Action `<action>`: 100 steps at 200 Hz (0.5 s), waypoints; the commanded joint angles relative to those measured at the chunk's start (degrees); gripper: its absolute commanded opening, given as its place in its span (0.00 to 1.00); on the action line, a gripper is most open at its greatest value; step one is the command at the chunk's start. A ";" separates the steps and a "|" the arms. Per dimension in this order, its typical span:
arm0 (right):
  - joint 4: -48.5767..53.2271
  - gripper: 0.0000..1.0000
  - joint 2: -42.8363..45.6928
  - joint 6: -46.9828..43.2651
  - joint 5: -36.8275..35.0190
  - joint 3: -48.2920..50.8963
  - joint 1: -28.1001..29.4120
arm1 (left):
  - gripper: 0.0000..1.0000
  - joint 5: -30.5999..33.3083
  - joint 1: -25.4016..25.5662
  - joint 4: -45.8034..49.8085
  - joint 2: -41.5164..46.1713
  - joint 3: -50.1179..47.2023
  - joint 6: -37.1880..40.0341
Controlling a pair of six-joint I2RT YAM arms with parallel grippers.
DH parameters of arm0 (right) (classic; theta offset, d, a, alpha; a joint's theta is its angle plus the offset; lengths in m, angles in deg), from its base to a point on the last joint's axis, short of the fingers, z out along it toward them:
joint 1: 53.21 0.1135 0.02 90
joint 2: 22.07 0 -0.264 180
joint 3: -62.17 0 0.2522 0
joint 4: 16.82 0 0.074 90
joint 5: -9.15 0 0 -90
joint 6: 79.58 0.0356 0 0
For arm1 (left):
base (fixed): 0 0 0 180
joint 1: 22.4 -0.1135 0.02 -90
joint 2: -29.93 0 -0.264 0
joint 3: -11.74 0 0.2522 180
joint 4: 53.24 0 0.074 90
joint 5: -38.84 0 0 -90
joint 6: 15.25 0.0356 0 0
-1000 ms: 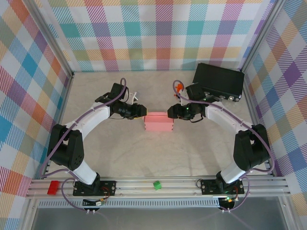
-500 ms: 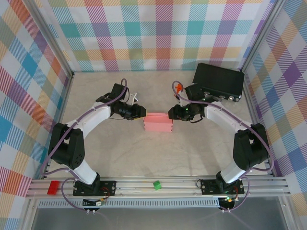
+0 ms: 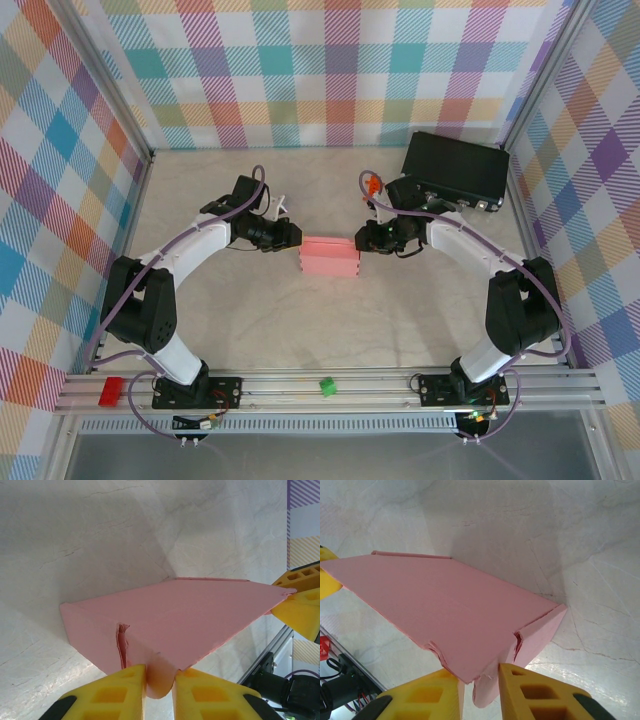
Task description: Fold the paper box
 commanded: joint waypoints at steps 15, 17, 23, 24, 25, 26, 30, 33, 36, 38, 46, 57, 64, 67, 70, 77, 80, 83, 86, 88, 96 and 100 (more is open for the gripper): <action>0.53 0.22 -0.32 -0.94 0.79 -1.81 0.45 | 0.19 0.31 0.43 2.32 -0.15 -0.73 1.17; 0.47 0.22 -0.33 -0.96 0.79 -1.78 0.52 | 0.19 0.36 0.43 2.33 -0.15 -0.74 1.22; 0.47 0.21 -0.40 -1.02 0.72 -1.78 0.53 | 0.19 0.37 0.43 2.34 -0.15 -0.84 1.18; 0.46 0.21 -0.38 -1.02 0.76 -1.78 0.53 | 0.19 0.42 0.43 2.34 -0.15 -0.84 1.22; 0.46 0.21 -0.42 -1.02 0.77 -1.78 0.54 | 0.19 0.44 0.43 2.34 -0.11 -0.84 1.20; 0.50 0.21 -0.43 -1.03 0.78 -1.78 0.54 | 0.19 0.45 0.43 2.34 -0.13 -0.84 1.19; 0.48 0.21 -0.44 -1.03 0.72 -1.78 0.50 | 0.19 0.45 0.43 2.42 -0.15 -0.88 1.24; 0.49 0.20 -0.45 -1.03 0.72 -1.71 0.53 | 0.19 0.42 0.43 2.44 -0.15 -0.96 1.34; 0.50 0.19 -0.45 -1.03 0.78 -1.70 0.54 | 0.19 0.46 0.43 2.46 -0.12 -1.00 1.32; 0.47 0.19 -0.49 -1.03 0.79 -1.69 0.52 | 0.19 0.46 0.43 2.46 -0.14 -0.94 1.28; 0.50 0.18 -0.53 -0.94 0.81 -1.69 0.54 | 0.18 0.54 0.43 2.45 -0.13 -1.01 1.33; 0.48 0.18 -0.60 -0.85 0.86 -1.69 0.54 | 0.18 0.63 0.51 2.66 -0.22 -1.12 1.50; 0.44 0.18 -0.62 -0.81 0.93 -1.69 0.54 | 0.18 0.69 0.47 2.78 -0.24 -1.10 1.62; 0.40 0.17 -0.60 -0.81 0.94 -1.69 0.54 | 0.18 0.80 0.51 2.85 -0.24 -1.10 1.62; 0.42 0.17 -0.62 -0.80 0.89 -1.69 0.67 | 0.17 0.88 0.51 2.96 -0.14 -1.10 1.69; 0.44 0.17 -0.62 -0.77 0.90 -1.70 0.62 | 0.17 1.08 0.52 3.12 -0.15 -1.10 1.81; 0.44 0.17 -0.56 -0.76 0.96 -1.73 0.65 | 0.17 1.12 0.52 3.24 -0.15 -1.02 1.92; 0.45 0.17 -0.61 -0.76 0.94 -1.70 0.71 | 0.17 1.28 0.52 3.26 -0.15 -1.02 1.95; 0.44 0.17 -0.62 -0.76 0.95 -1.69 0.64 | 0.17 1.30 0.52 3.30 -0.11 -1.01 2.01; 0.47 0.17 -0.60 -0.81 0.96 -1.69 0.63 | 0.17 1.40 0.52 3.37 -0.08 -1.01 2.04; 0.46 0.17 -0.62 -0.76 0.81 -1.69 0.65 | 0.17 1.79 0.60 3.55 0.02 -1.01 2.09; 0.50 0.17 -0.60 -0.81 0.84 -1.69 0.64 | 0.17 1.99 0.60 3.61 0.17 -1.01 2.21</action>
